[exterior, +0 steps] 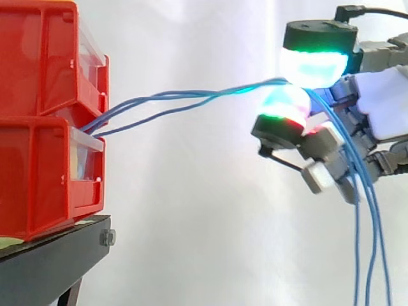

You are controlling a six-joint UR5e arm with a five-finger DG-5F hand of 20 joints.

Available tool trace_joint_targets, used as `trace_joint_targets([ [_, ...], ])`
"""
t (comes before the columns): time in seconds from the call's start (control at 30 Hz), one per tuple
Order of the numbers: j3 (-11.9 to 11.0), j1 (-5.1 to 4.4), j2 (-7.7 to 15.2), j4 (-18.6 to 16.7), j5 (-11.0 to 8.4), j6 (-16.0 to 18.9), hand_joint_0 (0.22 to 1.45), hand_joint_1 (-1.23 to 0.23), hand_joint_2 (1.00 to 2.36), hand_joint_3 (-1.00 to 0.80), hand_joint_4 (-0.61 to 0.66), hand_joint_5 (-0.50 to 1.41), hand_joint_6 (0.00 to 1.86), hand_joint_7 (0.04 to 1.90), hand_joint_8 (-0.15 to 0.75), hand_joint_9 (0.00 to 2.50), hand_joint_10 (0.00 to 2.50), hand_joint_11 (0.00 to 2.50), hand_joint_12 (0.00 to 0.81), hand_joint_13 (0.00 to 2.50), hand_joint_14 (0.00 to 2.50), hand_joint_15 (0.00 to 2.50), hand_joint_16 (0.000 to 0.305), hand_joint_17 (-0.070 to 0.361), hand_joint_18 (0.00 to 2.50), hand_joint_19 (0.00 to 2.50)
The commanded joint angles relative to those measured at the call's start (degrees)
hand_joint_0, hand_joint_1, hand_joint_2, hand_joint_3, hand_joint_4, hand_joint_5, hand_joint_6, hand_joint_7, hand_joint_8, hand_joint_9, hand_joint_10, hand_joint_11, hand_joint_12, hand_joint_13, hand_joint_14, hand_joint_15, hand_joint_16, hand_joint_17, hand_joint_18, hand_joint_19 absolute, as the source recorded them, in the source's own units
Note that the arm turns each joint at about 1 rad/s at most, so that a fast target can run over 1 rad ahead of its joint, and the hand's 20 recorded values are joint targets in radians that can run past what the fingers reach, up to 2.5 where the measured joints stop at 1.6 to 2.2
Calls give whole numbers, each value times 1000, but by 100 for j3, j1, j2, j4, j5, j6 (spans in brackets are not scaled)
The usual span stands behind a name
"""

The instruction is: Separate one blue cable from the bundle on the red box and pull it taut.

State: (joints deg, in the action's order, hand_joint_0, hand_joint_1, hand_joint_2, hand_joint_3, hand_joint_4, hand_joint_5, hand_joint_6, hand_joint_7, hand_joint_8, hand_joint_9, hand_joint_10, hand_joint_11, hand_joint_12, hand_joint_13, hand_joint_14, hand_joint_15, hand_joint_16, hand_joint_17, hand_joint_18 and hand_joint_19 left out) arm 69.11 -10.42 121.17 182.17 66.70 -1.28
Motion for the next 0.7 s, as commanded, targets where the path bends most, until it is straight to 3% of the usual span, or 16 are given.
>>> trace_joint_targets([
  [0.0,-2,-12,3,-244,-254,58,745,-917,1019,-215,-86,-195,909,1086,311,882,19,1056,368,844,21,634,47,105,851,699],
  [0.03,-2,-21,3,-332,-316,58,758,-929,1016,-286,-51,-194,904,1144,309,877,19,1049,367,844,20,637,47,105,849,693],
  [0.13,-2,-30,3,-375,-351,40,746,-932,1000,-500,27,-187,894,1069,311,875,18,1049,365,845,20,634,46,104,856,685],
  [0.23,-2,-39,3,-393,-351,58,622,-826,1000,-500,84,-168,876,1096,322,898,19,1059,372,848,20,642,46,103,838,717],
  [0.27,-2,-39,3,-402,-351,40,554,-724,1000,-500,108,-161,870,1117,337,921,18,1054,386,856,20,650,48,108,838,737],
  [0.37,-2,-56,3,-393,-351,49,517,-588,1000,-500,127,-154,860,1138,359,961,18,1047,409,880,16,650,52,116,855,754],
  [0.57,-2,-74,3,-384,-360,40,533,-453,1000,-500,125,-143,848,1181,362,1005,19,1047,407,890,20,655,52,117,851,778],
  [0.67,-2,-83,3,-384,-351,40,605,-526,1008,-375,105,-140,847,1184,350,1016,20,1039,395,901,17,662,49,111,844,796],
])
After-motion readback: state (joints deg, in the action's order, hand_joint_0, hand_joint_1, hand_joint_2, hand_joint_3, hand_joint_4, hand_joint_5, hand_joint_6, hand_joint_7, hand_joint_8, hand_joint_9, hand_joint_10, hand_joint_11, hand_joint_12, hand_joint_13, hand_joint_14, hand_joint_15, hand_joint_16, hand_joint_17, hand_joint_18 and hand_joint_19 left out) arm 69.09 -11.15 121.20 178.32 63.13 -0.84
